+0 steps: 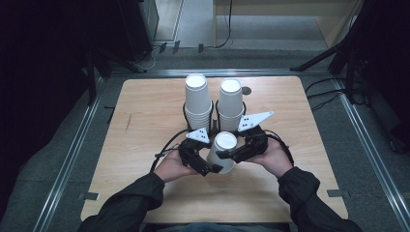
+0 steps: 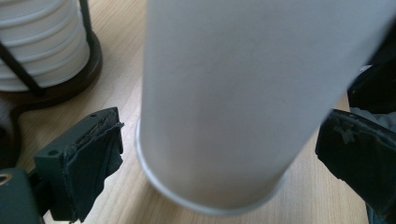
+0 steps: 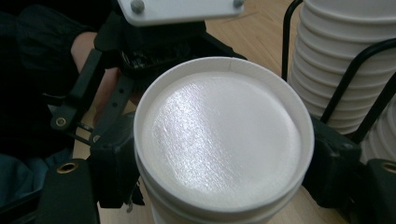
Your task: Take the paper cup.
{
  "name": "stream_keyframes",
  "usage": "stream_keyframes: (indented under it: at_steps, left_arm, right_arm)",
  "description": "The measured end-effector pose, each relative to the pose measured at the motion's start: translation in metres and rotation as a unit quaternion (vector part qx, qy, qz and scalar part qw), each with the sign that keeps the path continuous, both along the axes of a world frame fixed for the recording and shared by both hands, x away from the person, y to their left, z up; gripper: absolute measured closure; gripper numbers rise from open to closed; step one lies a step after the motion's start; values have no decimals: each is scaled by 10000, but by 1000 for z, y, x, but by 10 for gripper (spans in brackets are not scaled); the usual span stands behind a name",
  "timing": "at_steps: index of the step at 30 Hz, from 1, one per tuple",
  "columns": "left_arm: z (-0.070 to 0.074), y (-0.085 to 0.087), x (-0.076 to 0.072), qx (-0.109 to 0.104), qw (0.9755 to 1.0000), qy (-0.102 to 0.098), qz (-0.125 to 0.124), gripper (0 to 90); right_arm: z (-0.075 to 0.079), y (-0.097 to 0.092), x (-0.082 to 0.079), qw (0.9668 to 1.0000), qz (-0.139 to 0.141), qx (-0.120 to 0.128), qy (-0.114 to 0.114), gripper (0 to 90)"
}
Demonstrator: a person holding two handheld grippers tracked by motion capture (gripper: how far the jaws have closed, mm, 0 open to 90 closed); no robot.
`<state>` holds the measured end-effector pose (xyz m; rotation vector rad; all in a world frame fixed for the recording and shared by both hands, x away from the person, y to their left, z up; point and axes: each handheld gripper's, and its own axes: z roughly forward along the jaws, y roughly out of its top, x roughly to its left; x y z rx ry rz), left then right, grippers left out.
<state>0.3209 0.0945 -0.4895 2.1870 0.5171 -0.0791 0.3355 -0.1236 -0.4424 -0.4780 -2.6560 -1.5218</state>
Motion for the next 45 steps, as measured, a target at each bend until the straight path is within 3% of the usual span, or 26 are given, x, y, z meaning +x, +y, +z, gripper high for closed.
stream_keyframes:
  at_steps: [5, 10, 19, 27, 29, 34, 37, 41, 42, 45]
  left_arm:
    - [0, -1, -2, -43, 10000, -27, -52, 10]
    - [8, -1, -6, -205, 9988, -351, -263, 117]
    - [15, 1, -4, -136, 9988, -362, -295, 214]
    - [17, 2, -4, -69, 9988, -337, -339, 228]
    - [20, 4, -4, -44, 9989, -382, -277, 228]
    - [27, 14, -1, -51, 9994, -328, -126, 226]
    - [32, 20, -1, 14, 9995, -319, -80, 224]
    - [37, 27, -1, 262, 9992, -303, -43, 220]
    - [38, 29, -1, 275, 9994, -214, -45, 220]
    - [39, 34, -1, 547, 9983, -197, -44, 217]
  right_arm:
    - [6, 1, -3, 9999, 51, 157, -1, 242]
    - [8, -2, -1, 9992, 73, 377, 144, 245]
    - [8, -7, 2, 9986, 38, 471, 235, 244]
    - [8, -8, 3, 9984, 92, 484, 270, 237]
    - [7, -9, 3, 9979, 123, 526, 363, 190]
    - [8, -14, 6, 9978, 135, 431, 478, 170]
    - [7, -17, 5, 9987, 166, 260, 410, 172]
    - [2, -19, 4, 9992, 187, -93, 335, 178]
    - [0, -19, 3, 9992, 167, -195, 307, 185]
    - [-3, -20, 2, 9990, 203, -313, 248, 193]
